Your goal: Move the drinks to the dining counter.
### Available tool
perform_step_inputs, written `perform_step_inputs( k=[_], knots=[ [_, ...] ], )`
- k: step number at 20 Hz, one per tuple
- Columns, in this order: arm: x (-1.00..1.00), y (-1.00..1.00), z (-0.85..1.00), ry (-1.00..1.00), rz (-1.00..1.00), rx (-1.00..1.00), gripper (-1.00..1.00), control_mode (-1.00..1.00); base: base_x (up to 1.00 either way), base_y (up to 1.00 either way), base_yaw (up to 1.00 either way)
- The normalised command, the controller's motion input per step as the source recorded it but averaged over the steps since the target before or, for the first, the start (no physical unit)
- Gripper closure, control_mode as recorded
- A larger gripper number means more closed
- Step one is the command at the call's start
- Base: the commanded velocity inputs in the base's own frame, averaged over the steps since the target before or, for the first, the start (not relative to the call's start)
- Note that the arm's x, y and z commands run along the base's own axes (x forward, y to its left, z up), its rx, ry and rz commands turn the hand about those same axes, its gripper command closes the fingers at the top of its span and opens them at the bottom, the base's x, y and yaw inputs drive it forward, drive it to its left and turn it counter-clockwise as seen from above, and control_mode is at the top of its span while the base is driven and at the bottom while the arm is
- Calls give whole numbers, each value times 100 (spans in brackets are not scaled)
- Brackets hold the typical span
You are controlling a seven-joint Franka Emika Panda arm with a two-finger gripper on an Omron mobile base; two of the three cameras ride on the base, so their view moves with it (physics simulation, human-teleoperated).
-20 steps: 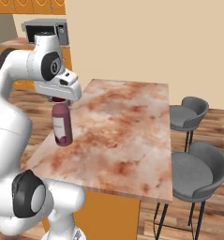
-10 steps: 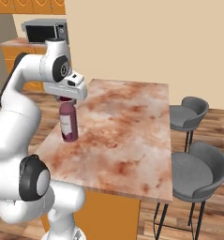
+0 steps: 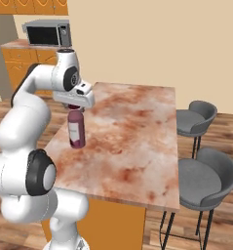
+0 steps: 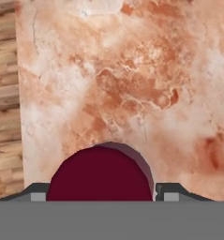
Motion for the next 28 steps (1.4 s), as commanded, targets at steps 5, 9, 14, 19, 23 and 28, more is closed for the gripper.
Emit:
perform_step_inputs(
  k=[5,9,14,19,23,28],
  knots=[
    [27,0,-31,-5,0,3,100,-100,0,0,0],
    [16,0,-29,-13,0,5,100,-100,0,0,0],
    [9,0,-20,-11,-5,0,100,-100,0,0,0],
    [17,0,-3,-1,-5,0,100,-100,0,0,0],
    [19,0,0,5,-4,0,100,-100,0,0,0],
    [21,1,-7,6,-3,0,100,-100,0,0,0]
  ],
)
